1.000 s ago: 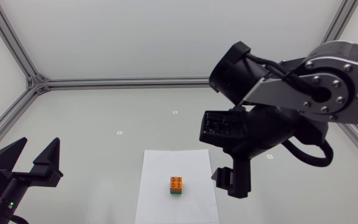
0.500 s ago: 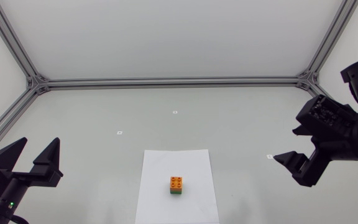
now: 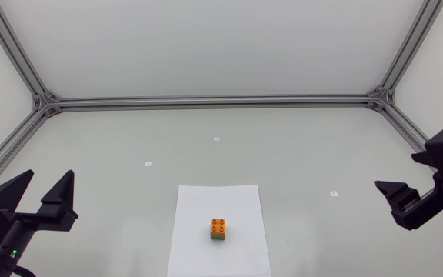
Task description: Pick up the orange 2x2 brick with the right arm and stack it on top of the green 2x2 brick in the center
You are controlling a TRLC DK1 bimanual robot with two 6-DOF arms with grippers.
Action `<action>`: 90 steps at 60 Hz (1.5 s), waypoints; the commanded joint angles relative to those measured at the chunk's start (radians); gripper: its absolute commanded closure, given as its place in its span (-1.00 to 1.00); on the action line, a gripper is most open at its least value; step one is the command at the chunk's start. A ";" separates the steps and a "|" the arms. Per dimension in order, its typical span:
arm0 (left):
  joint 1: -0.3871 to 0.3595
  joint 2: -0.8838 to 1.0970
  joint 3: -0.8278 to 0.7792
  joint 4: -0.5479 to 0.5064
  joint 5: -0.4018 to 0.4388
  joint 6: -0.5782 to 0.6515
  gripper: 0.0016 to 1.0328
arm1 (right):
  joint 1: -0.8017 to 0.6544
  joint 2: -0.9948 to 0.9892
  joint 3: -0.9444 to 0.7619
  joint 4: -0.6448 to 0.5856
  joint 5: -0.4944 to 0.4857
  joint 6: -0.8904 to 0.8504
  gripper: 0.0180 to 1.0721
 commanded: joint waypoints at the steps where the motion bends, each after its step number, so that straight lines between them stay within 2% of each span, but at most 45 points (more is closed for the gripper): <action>1: 0.003 -0.008 -0.041 -0.015 0.004 0.013 -0.92 | -0.029 -0.071 -0.024 0.030 0.013 0.028 -0.91; 6: 0.003 -0.008 -0.041 -0.015 0.004 0.013 -0.92 | -0.078 -0.166 -0.063 0.084 0.020 0.076 -0.91; 13: 0.003 -0.008 -0.041 -0.015 0.004 0.013 -0.92 | -0.056 -0.253 -0.109 0.114 0.082 0.119 -0.91; 17: 0.003 -0.008 -0.041 -0.015 0.004 0.013 -0.92 | -0.056 -0.295 -0.132 0.128 0.082 0.121 -0.91; 29: 0.003 -0.008 -0.041 -0.015 0.004 0.013 -0.92 | -0.059 -0.433 -0.267 0.305 0.099 0.137 -0.91; 90: 0.003 -0.008 -0.041 -0.014 0.004 0.013 -0.92 | -0.059 -0.565 -0.702 0.794 -0.053 0.522 -0.91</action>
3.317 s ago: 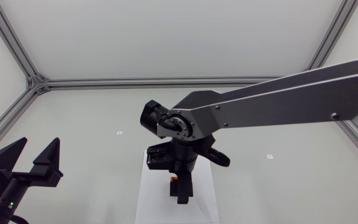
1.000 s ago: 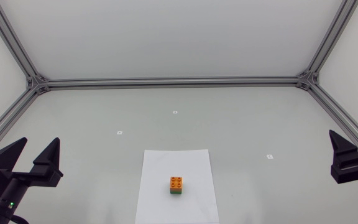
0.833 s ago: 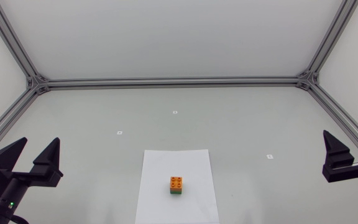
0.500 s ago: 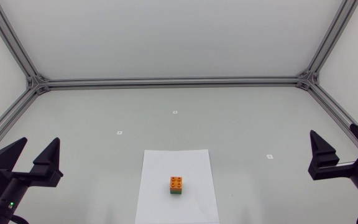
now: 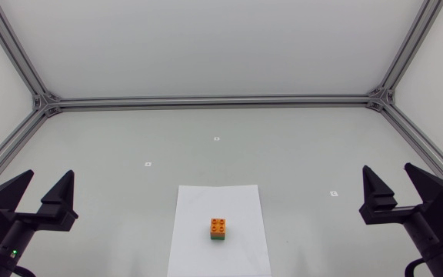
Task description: Pick up the orange 2x2 brick with the right arm and stack it on top of the green 2x2 brick in the center
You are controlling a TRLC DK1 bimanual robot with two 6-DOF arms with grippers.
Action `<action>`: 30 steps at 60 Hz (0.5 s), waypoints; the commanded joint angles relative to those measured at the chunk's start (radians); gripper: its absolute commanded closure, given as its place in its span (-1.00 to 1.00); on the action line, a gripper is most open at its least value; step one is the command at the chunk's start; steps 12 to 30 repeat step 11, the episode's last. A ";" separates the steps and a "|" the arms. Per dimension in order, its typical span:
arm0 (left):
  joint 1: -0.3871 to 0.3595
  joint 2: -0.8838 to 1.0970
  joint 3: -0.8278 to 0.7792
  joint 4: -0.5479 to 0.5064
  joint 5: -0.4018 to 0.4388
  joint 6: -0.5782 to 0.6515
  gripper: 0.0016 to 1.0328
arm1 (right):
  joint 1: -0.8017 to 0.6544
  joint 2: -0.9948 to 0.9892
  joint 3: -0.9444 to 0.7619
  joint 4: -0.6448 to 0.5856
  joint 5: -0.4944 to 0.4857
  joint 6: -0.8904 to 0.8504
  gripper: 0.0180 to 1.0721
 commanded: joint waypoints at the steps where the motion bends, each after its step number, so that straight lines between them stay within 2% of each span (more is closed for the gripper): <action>1: 0.003 -0.008 -0.041 -0.015 0.004 0.013 -0.92 | 0.002 -0.008 -0.029 0.023 -0.004 0.043 -0.91; 30: 0.003 -0.008 -0.041 -0.015 0.004 0.013 -0.92 | 0.002 -0.008 -0.029 0.023 -0.004 0.043 -0.91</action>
